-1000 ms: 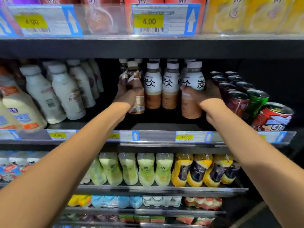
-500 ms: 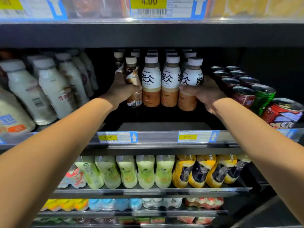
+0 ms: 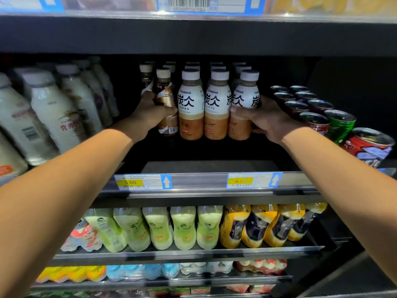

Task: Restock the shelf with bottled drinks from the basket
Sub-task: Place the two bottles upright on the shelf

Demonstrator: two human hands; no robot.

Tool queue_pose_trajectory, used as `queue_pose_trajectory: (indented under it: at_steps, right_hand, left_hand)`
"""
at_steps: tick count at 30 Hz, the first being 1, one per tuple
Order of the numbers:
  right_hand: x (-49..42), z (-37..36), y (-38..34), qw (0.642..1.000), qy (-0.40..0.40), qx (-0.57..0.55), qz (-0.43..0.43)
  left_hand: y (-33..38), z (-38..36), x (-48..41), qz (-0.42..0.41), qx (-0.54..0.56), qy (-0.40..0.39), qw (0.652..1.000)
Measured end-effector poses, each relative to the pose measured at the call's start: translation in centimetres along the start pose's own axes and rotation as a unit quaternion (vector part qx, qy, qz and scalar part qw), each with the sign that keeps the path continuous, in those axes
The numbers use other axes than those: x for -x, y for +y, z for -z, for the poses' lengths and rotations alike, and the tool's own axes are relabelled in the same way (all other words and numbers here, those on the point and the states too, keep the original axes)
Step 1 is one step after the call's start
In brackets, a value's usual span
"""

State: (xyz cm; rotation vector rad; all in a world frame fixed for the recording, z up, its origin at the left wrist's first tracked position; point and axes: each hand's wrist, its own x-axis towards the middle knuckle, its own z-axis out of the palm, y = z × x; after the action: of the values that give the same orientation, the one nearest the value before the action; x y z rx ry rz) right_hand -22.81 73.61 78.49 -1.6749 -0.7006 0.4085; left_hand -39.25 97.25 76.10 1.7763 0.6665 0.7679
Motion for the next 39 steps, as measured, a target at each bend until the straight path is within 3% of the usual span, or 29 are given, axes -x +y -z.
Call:
queue_pose_trajectory:
  at_steps: [19,25,27,31,34,39]
  right_hand:
    - [-0.6,-0.1,0.8,0.999,0.027,0.022,0.004]
    - [0.8,0.5,0.3,0.997,0.017,0.077,-0.007]
    - [1.8,1.2,-0.1,0.977,0.047,0.207,0.003]
    - [5.0,1.9,-1.5,0.884,0.052,0.463,0.03]
    - [9.8,2.7,-2.8,0.842,0.048,0.533,0.072]
    - [18.3,4.0,-4.8,0.774,0.06,0.623,0.099]
  left_hand:
    - [0.9,-1.0,1.1,0.04,0.063,0.018,0.997]
    - [0.9,-0.6,1.3,0.037,0.013,0.008,0.999]
    - [1.3,-0.3,2.5,0.026,-0.069,0.03,0.997]
    - [3.3,-0.5,7.0,-0.038,-0.203,0.083,0.975]
    - [6.8,-1.9,12.2,-0.085,-0.276,-0.038,0.957]
    - [11.7,-5.2,19.7,-0.23,-0.433,-0.131,0.862]
